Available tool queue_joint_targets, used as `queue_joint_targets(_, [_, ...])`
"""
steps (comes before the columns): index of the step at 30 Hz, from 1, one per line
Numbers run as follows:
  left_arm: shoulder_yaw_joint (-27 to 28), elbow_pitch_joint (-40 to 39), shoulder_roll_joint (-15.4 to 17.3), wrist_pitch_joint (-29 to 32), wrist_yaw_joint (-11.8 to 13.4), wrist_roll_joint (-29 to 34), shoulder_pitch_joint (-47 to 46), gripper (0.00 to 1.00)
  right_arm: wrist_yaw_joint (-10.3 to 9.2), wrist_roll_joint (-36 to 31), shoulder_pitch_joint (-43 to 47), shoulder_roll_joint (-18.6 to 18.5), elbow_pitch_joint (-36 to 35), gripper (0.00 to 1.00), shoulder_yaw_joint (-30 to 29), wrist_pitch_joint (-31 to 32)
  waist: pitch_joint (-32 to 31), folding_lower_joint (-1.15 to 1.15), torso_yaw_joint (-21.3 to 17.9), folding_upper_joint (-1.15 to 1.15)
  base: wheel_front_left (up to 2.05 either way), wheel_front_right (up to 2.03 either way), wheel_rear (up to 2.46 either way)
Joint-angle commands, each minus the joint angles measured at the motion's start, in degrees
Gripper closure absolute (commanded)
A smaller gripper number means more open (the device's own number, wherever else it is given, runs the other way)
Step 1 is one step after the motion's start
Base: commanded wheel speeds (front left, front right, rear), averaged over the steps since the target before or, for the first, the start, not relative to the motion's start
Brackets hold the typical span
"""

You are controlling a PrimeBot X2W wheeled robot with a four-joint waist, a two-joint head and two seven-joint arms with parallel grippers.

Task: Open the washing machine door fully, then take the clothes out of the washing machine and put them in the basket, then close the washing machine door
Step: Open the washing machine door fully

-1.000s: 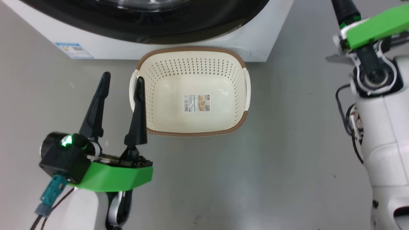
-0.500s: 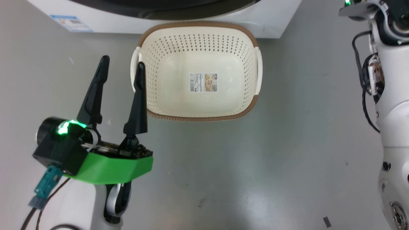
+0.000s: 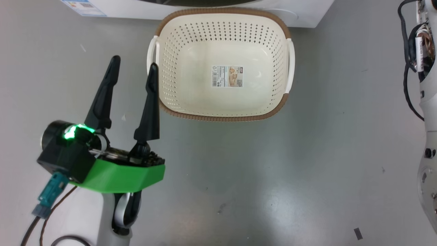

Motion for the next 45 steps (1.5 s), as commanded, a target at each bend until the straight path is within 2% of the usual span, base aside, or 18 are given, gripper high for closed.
queue_joint_targets(1, [1.5, -1.2, 1.1, -0.3, -0.1, -0.3, -0.8, 0.00, 0.05, 0.4, -1.5, 1.2, -1.0, 1.00, 0.2, 0.6, 0.3, 0.00, 0.3, -0.01, 0.00, 0.00, 0.00])
queue_joint_targets(11, [1.0, -1.6, 1.1, -0.3, -0.6, -1.2, -1.5, 0.00, 0.05, 3.3, -4.6, 1.6, 3.1, 1.00, -0.7, 5.8, 1.1, 0.00, 1.1, -0.01, 0.00, 0.00, 0.00])
queue_joint_targets(21, [1.3, -1.6, 1.1, -0.3, -0.7, -1.1, -1.5, 0.00, 0.05, 3.2, -4.5, 2.0, 3.3, 1.00, 0.6, 8.7, 1.1, 0.00, 0.6, -0.01, 0.00, 0.00, 0.00])
queue_joint_targets(45, [2.5, -0.2, 1.1, -0.3, -0.4, -0.9, 0.3, 0.00, 0.05, 3.3, 5.9, 2.3, -0.7, 1.00, 1.7, 13.2, -4.8, 0.00, -0.2, -0.01, 0.00, 0.00, 0.00])
